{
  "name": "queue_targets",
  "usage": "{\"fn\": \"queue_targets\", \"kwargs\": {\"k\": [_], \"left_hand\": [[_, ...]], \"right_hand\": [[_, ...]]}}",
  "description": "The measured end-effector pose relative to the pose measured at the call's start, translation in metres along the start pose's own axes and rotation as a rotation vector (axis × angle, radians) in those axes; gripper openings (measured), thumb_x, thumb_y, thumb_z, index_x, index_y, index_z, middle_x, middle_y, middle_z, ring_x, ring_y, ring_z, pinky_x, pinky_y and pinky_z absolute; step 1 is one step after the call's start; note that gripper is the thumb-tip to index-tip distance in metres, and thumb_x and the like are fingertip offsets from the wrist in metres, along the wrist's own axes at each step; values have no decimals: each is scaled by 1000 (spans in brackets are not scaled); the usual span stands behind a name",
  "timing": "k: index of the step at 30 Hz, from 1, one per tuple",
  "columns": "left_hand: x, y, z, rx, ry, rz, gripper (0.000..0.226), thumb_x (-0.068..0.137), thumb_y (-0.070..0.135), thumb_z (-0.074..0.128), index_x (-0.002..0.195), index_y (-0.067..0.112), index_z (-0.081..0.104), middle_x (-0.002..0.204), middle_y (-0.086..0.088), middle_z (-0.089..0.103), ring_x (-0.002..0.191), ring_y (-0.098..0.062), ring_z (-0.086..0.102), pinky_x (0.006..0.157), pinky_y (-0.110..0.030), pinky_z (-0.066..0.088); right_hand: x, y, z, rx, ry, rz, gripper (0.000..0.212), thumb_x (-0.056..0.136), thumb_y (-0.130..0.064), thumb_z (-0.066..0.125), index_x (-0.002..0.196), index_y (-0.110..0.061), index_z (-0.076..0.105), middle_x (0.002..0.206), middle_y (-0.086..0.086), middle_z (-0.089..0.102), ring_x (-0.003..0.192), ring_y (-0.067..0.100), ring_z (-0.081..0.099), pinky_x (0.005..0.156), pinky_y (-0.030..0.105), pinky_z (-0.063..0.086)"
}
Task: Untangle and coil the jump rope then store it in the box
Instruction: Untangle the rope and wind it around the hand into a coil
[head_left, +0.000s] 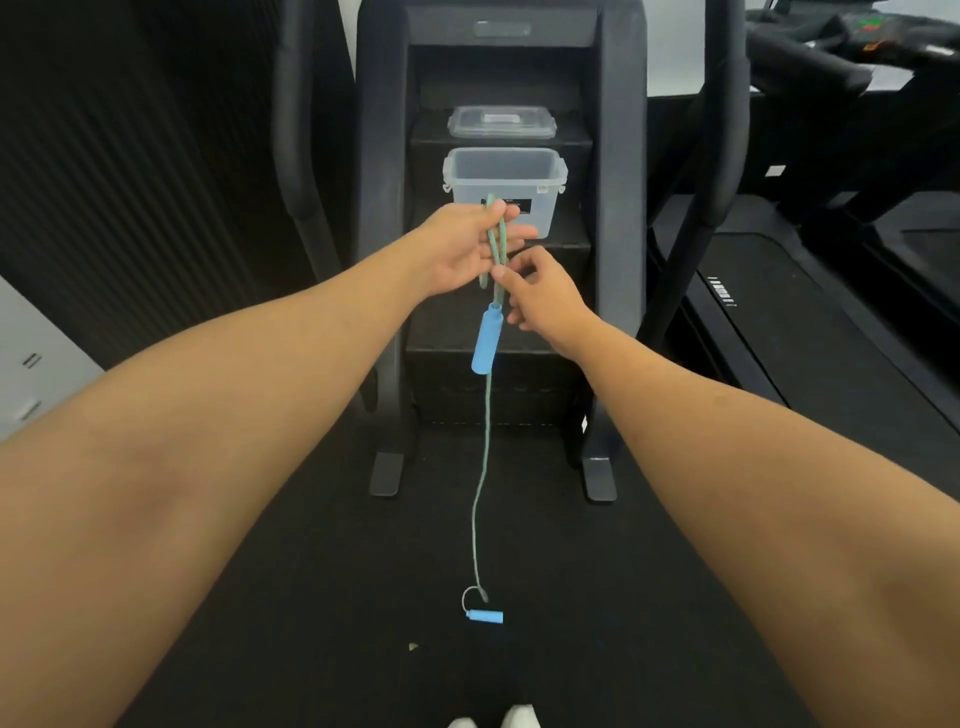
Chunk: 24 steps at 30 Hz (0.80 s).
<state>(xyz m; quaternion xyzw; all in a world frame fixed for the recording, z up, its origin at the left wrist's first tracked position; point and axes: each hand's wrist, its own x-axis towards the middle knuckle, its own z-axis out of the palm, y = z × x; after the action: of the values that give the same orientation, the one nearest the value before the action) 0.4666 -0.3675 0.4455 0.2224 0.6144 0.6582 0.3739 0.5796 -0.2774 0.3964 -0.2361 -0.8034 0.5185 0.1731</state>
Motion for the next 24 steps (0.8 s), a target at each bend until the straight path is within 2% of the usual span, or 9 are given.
{"fn": "queue_targets", "kwargs": {"k": [3, 6, 10, 13, 16, 18, 19, 22, 24], "left_hand": [[0, 0, -3, 42, -19, -18, 26, 111, 23, 46, 122, 8, 64, 125, -14, 73, 125, -27, 63, 109, -50, 49], [0, 2, -4, -45, -7, -11, 25, 111, 22, 44, 117, 8, 64, 120, -16, 75, 124, -30, 65, 109, -52, 48], [-1, 4, -1, -135, 1, 16, 24, 112, 20, 43, 118, 5, 61, 116, -20, 76, 112, -31, 73, 108, -49, 51], [-5, -1, -1, -109, -28, -6, 24, 111, 20, 44, 118, 4, 60, 115, -22, 75, 112, -32, 73, 109, -49, 51], [-8, -8, 1, -31, -71, -12, 26, 111, 22, 43, 120, 4, 60, 117, -19, 76, 116, -28, 71, 109, -45, 50], [-10, -9, 3, -28, -78, -6, 28, 111, 22, 43, 122, 3, 60, 119, -18, 75, 115, -29, 72, 105, -44, 53], [-11, -8, 4, -41, -73, 1, 28, 111, 22, 44, 122, 3, 60, 119, -19, 75, 112, -30, 72, 102, -45, 55], [-11, -2, 5, -83, -49, 28, 28, 111, 22, 43, 123, 3, 61, 118, -19, 75, 112, -29, 73, 102, -43, 55], [-10, 3, 4, -115, -34, 35, 26, 111, 21, 44, 121, 5, 61, 117, -18, 76, 114, -28, 72, 107, -44, 50]], "right_hand": [[1, 2, -8, -73, -27, -76, 18, 99, -24, 61, 104, -7, 63, 76, 0, 61, 58, 10, 55, 54, 19, 48], [-4, 12, -12, -246, -181, -62, 14, 96, -18, 62, 99, -5, 66, 70, 3, 62, 55, 11, 56, 61, 26, 51], [-25, 42, -12, -612, -512, 172, 11, 95, -18, 59, 98, -8, 64, 78, 5, 65, 67, 17, 65, 66, 29, 51], [-32, 44, -14, -718, -672, 340, 9, 94, -21, 58, 102, -18, 60, 92, 5, 64, 83, 20, 65, 73, 32, 51], [-15, 24, -19, -283, -527, 320, 29, 90, -32, 67, 116, -22, 62, 112, 3, 70, 98, 18, 66, 84, 38, 49], [-6, -4, -19, 97, -346, 237, 24, 96, -35, 64, 112, -17, 66, 100, 3, 73, 96, 19, 72, 88, 39, 54], [-4, -16, -19, 171, -262, 166, 23, 100, -34, 60, 105, -12, 67, 88, 4, 70, 89, 21, 72, 86, 38, 56], [-12, -21, -17, -20, -199, -5, 28, 106, -26, 49, 90, -7, 63, 69, 6, 61, 64, 16, 62, 68, 22, 55], [-24, 0, -16, -262, -309, 61, 29, 107, -24, 49, 87, -7, 62, 71, 5, 62, 63, 14, 59, 65, 21, 51]]}}
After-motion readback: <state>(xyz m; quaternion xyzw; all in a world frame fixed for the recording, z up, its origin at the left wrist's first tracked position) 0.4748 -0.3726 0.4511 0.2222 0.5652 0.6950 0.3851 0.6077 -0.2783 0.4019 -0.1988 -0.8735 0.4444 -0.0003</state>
